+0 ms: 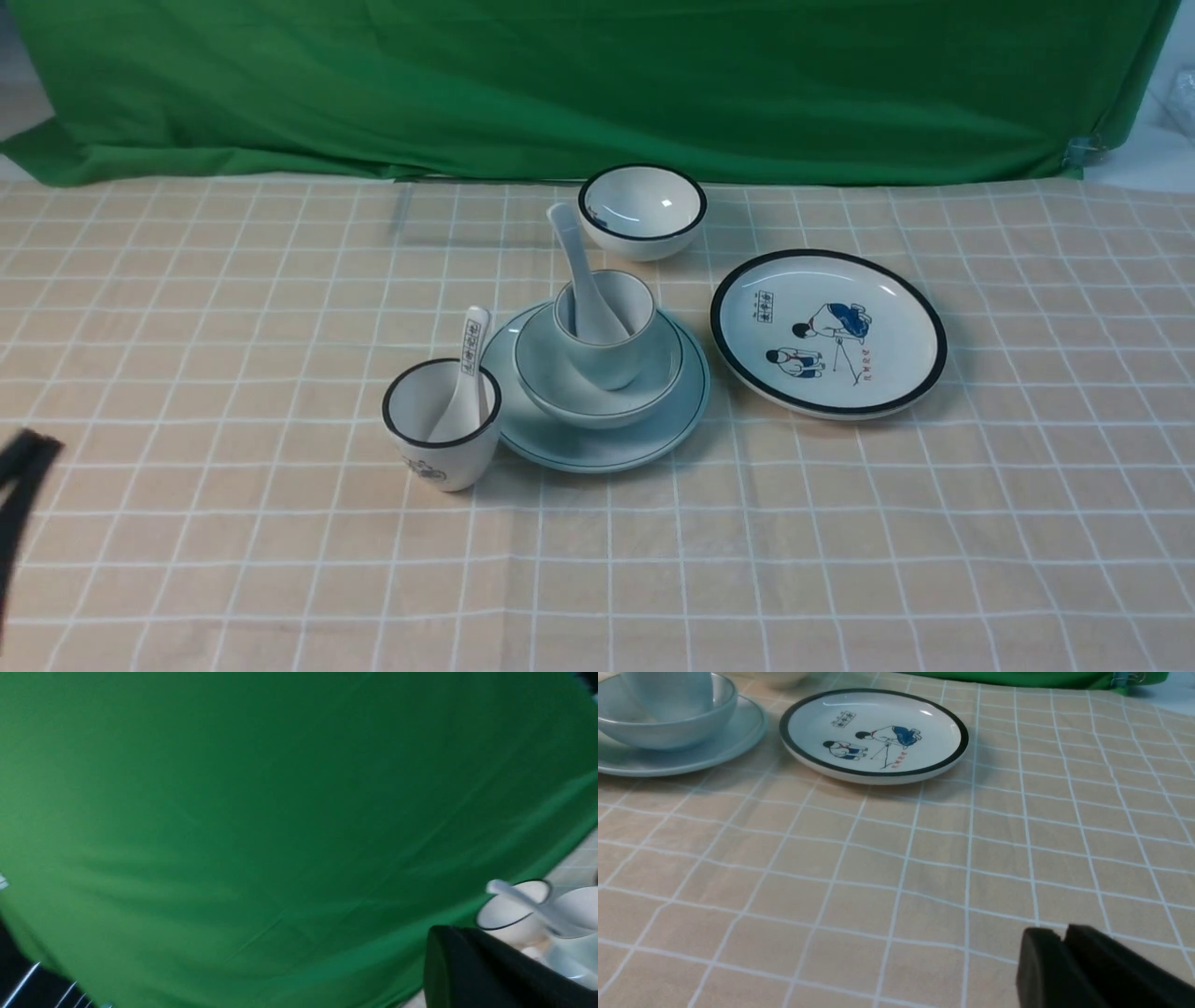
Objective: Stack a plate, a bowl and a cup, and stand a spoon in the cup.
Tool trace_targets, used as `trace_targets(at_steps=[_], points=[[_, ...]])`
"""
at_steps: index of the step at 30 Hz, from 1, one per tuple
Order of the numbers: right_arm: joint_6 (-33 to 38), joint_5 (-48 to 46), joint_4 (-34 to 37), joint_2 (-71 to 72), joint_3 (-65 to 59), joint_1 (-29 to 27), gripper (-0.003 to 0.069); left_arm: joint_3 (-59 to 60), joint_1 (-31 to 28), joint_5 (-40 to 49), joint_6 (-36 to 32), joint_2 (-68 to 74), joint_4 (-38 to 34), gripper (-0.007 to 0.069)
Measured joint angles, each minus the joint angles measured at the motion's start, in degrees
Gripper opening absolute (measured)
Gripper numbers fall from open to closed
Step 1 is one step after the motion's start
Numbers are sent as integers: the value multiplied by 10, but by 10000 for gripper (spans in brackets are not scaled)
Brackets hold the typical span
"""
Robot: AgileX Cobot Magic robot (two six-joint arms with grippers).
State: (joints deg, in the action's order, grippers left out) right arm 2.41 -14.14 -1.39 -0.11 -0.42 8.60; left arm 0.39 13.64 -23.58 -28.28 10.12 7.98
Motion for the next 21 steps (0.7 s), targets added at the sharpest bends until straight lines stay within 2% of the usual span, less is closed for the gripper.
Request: trace_targets(at_steps=[1, 4, 7, 10, 16, 21], points=[[0, 0, 0, 0, 0, 0, 104, 0, -43, 45, 51, -30, -8, 3], [0, 0, 0, 0, 0, 0, 113, 0, -105, 151, 136, -76, -16, 3], [0, 0, 0, 0, 0, 0, 122, 0, -127, 272, 162, -98, -40, 3], [0, -1, 0, 0, 0, 0, 128, 0, -130, 342, 163, -101, -64, 3], [0, 0, 0, 0, 0, 0, 139, 1, -120, 360, 147, -101, -86, 3], [1, 0, 0, 0, 0, 0, 153, 1, -119, 363, 148, -102, -148, 4]])
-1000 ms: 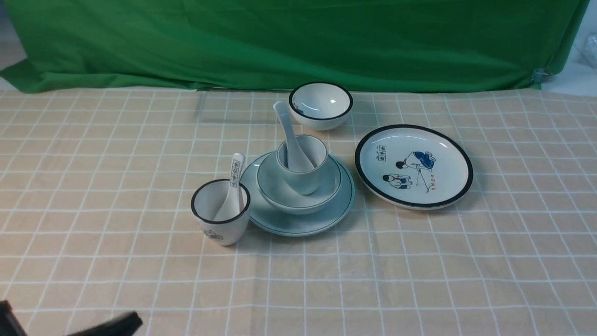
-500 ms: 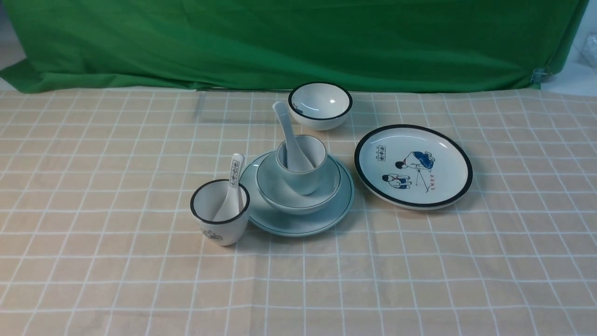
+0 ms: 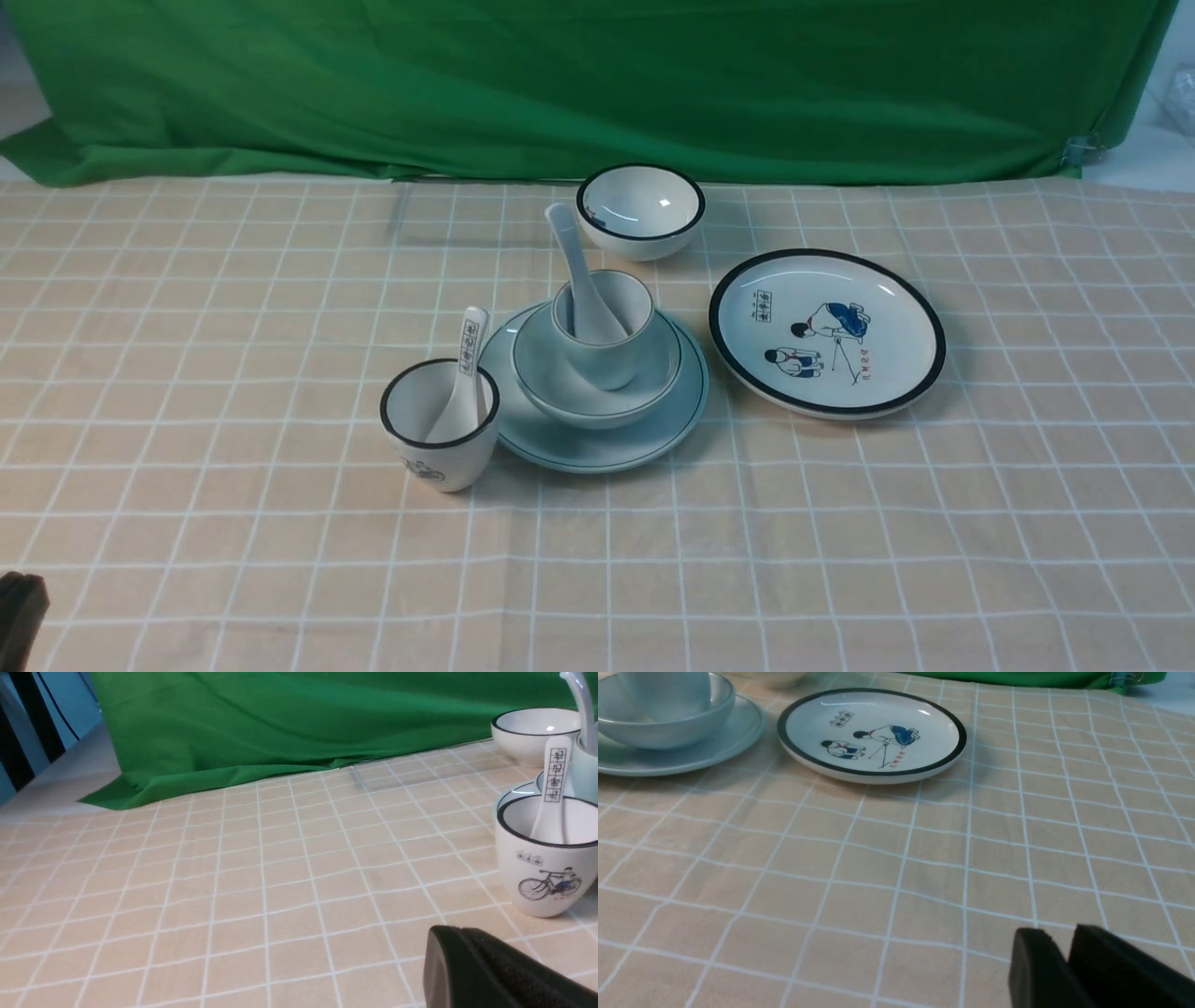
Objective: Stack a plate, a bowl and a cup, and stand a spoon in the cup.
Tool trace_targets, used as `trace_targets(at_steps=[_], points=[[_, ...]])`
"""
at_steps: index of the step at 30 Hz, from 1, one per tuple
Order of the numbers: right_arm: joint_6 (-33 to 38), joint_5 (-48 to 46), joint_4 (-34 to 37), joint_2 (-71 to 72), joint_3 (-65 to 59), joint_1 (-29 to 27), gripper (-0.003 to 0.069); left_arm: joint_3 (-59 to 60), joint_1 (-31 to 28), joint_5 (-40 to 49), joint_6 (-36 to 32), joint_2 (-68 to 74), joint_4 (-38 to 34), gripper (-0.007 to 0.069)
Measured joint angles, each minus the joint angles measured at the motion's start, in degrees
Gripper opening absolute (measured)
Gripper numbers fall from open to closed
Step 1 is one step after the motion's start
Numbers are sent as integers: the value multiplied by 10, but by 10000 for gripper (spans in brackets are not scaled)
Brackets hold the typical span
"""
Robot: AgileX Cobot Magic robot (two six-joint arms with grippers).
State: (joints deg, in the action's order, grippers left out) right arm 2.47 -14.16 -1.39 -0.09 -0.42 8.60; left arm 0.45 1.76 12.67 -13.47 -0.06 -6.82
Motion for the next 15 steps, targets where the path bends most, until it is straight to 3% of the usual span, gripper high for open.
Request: trace_targets(at_steps=[8, 15], points=[[0, 0, 0, 0, 0, 0, 183, 0, 0, 1, 45, 0, -21, 4], [0, 0, 0, 0, 0, 0, 199, 0, 0, 1, 45, 0, -13, 4]])
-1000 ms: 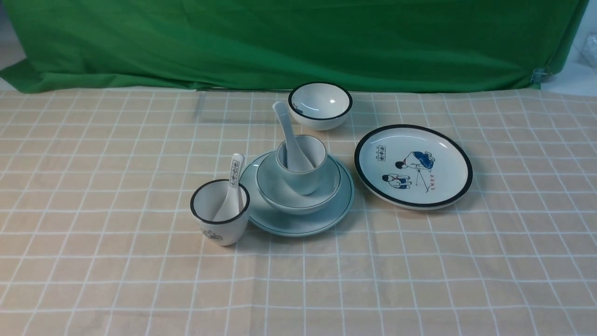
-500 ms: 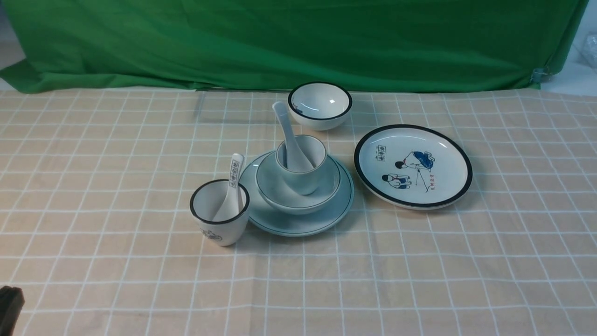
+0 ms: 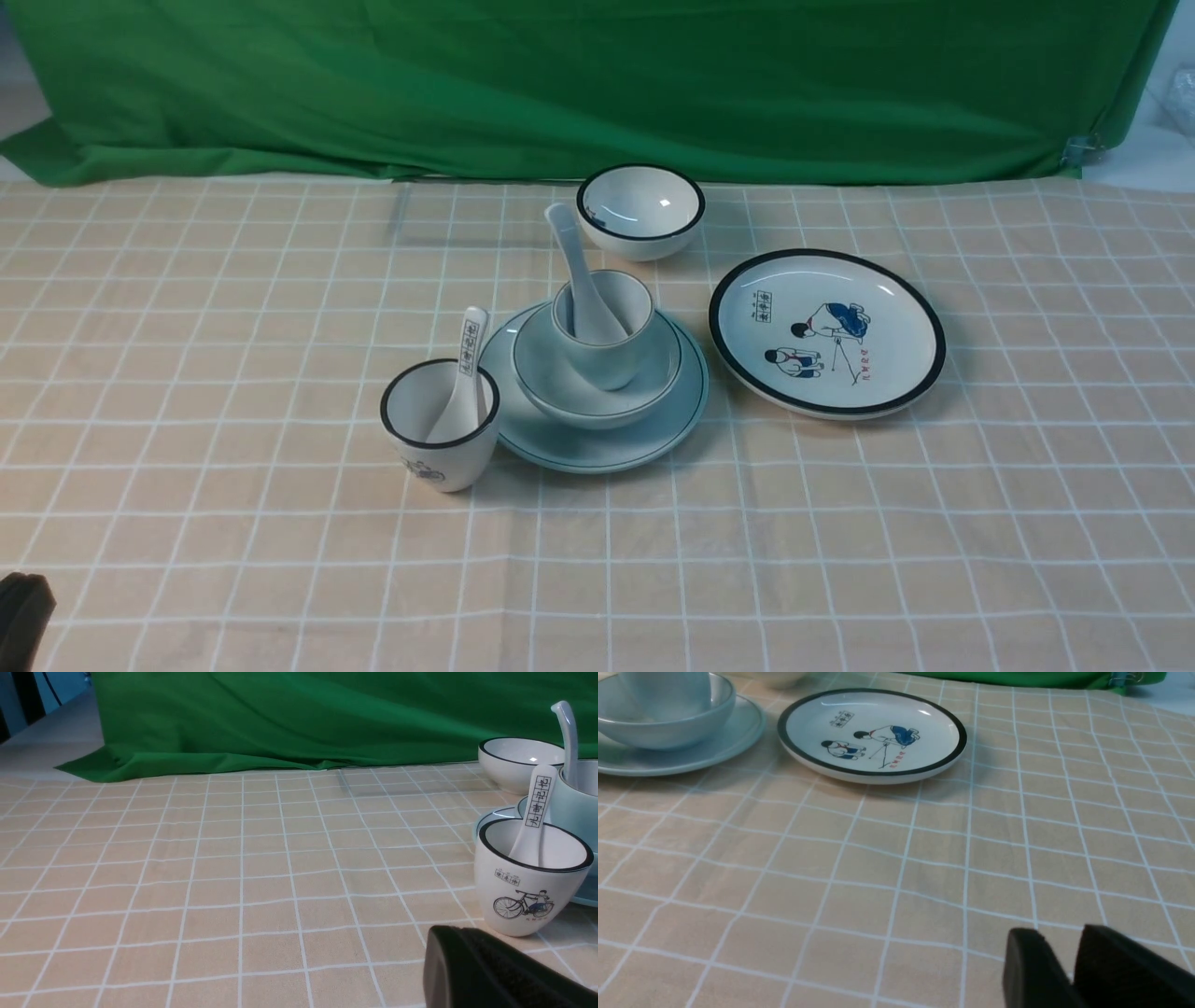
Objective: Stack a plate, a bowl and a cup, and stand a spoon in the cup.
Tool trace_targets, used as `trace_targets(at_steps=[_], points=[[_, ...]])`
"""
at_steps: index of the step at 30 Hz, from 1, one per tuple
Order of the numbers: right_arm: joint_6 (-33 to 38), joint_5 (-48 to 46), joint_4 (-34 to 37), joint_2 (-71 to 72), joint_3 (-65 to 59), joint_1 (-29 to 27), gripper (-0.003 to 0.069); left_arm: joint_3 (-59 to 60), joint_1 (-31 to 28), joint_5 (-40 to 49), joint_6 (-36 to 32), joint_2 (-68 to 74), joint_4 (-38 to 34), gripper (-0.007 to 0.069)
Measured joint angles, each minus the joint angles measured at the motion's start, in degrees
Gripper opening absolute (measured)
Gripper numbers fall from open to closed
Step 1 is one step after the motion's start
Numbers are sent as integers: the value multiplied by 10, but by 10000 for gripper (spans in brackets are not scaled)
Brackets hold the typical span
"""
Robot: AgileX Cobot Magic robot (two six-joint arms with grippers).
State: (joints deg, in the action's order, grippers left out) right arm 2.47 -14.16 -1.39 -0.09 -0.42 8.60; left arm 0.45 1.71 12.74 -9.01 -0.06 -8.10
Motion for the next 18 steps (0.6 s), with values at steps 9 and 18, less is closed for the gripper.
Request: trace_targets(at_steps=[9, 18], points=[[0, 0, 0, 0, 0, 0, 220, 0, 0, 0, -1, 0, 0, 4], [0, 0, 0, 0, 0, 0, 235, 0, 0, 0, -1, 0, 1, 4]])
